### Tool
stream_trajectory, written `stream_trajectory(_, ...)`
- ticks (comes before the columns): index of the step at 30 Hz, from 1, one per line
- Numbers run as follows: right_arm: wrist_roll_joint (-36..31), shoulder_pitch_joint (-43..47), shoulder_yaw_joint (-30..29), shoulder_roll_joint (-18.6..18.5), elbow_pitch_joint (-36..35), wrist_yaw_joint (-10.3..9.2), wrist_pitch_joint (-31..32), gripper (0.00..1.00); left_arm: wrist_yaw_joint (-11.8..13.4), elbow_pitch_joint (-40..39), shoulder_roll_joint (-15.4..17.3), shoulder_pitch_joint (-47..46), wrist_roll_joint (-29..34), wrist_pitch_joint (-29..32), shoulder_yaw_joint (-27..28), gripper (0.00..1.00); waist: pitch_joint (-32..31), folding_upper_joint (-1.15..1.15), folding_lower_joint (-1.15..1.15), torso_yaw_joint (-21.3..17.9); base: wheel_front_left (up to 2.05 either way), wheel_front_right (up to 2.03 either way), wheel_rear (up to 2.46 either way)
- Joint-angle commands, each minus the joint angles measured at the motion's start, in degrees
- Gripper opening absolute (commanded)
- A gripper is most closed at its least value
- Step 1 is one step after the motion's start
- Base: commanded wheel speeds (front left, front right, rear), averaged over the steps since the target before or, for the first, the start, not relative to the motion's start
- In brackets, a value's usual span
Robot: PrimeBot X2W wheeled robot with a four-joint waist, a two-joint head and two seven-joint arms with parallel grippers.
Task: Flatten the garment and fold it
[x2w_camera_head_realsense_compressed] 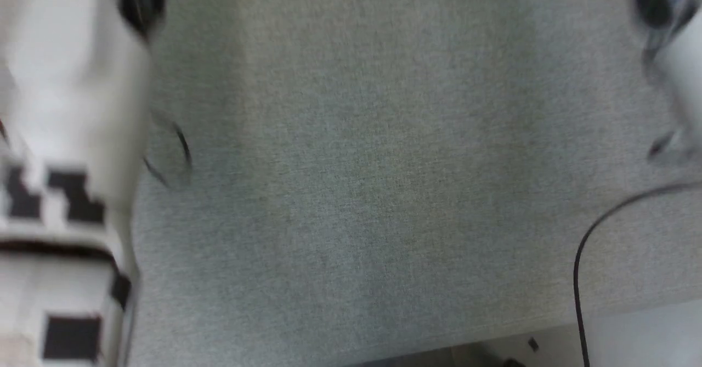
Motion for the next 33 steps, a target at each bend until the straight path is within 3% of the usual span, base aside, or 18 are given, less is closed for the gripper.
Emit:
stream_trajectory(1, 1.02, 4.31, 0.75, -0.46, -1.72, -0.12, -0.5, 0.0, -0.18, -2.33, 0.33, 5.38, -0.59, -0.25, 1.53, 0.0, -6.82, 0.0, 0.01, 2.11, 0.0, 0.0, 0.0)
stream_trajectory(8, 1.31, 22.56, 0.69, -2.79, -9.33, -0.12, -0.55, 0.0, -0.07, -14.39, -0.21, 29.62, -0.95, -0.26, 5.36, 0.0, -17.47, 0.0, 0.01, 2.5, 0.0, 0.0, 0.0)
stream_trajectory(9, 1.31, 22.56, 0.69, -2.79, -9.33, -0.12, -0.55, 0.0, -0.07, -14.39, -0.21, 29.62, -0.95, -0.26, 5.36, 0.0, -17.47, 0.0, 0.01, 2.5, 0.0, 0.0, 0.0)
stream_trajectory(14, 0.43, 33.87, 0.12, -4.03, -13.5, -0.12, -0.55, 0.0, 1.34, -23.04, -0.03, 45.45, -0.29, -0.26, 5.93, 0.0, -23.19, 0.0, 0.01, 2.53, 0.0, 0.0, 0.0)
stream_trajectory(23, -3.85, 53.89, -4.91, -3.9, -22.05, -0.12, 0.26, 0.0, 6.89, -40.31, 2.13, 71.35, 0.24, 6.61, 4.39, 0.0, -30.47, 0.0, 0.01, 3.18, 0.0, 0.0, 0.0)
stream_trajectory(33, -12.51, 71.15, -15.71, -0.31, -29.58, -0.12, 3.55, 0.0, 11.51, -49.32, 2.02, 88.04, -0.52, 12.16, 3.17, 0.0, -33.49, 0.0, 0.01, 4.65, 0.0, 0.0, 0.0)
